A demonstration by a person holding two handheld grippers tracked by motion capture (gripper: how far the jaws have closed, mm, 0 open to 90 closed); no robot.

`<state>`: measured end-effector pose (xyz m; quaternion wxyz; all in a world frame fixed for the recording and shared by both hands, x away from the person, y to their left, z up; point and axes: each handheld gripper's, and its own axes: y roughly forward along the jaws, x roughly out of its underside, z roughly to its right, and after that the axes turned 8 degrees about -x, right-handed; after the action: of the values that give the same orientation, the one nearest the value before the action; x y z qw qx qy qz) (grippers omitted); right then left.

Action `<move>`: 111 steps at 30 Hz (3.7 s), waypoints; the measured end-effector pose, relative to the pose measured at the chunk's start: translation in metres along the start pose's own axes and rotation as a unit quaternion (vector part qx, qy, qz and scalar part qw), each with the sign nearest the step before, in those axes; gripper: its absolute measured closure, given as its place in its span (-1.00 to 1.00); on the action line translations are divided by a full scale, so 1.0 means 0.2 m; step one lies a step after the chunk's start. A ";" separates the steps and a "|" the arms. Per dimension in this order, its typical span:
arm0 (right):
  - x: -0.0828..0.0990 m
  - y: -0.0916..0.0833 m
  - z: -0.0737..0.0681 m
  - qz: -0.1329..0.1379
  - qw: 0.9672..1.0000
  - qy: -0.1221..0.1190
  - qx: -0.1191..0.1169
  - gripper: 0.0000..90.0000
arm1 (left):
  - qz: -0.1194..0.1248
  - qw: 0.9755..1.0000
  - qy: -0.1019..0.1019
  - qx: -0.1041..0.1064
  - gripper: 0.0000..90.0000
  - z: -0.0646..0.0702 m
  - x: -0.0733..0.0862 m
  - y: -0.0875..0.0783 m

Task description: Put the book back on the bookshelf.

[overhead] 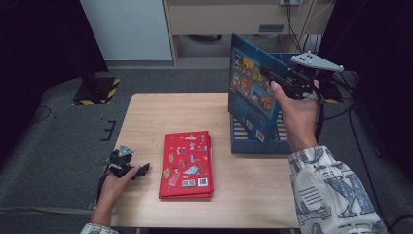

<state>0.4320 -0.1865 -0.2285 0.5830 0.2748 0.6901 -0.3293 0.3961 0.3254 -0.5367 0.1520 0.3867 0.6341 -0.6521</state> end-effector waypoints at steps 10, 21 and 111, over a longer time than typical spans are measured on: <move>0.00 -0.05 0.04 -0.012 1.000 0.005 0.012 0.82 | 0.000 1.000 0.000 -0.001 -1.00 0.00 0.00 0.00; 0.04 0.02 0.09 -0.016 0.999 0.006 0.036 0.82 | 0.000 1.000 -0.004 -0.003 -1.00 0.00 -0.01 0.01; 0.30 0.43 0.13 0.029 0.991 0.020 0.126 0.82 | -0.003 1.000 0.001 0.000 -1.00 0.01 -0.02 0.02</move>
<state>0.5040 -0.1528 -0.3018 0.5391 0.3730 0.6460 -0.3911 0.4012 0.3211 -0.5366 0.1500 0.3852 0.6355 -0.6521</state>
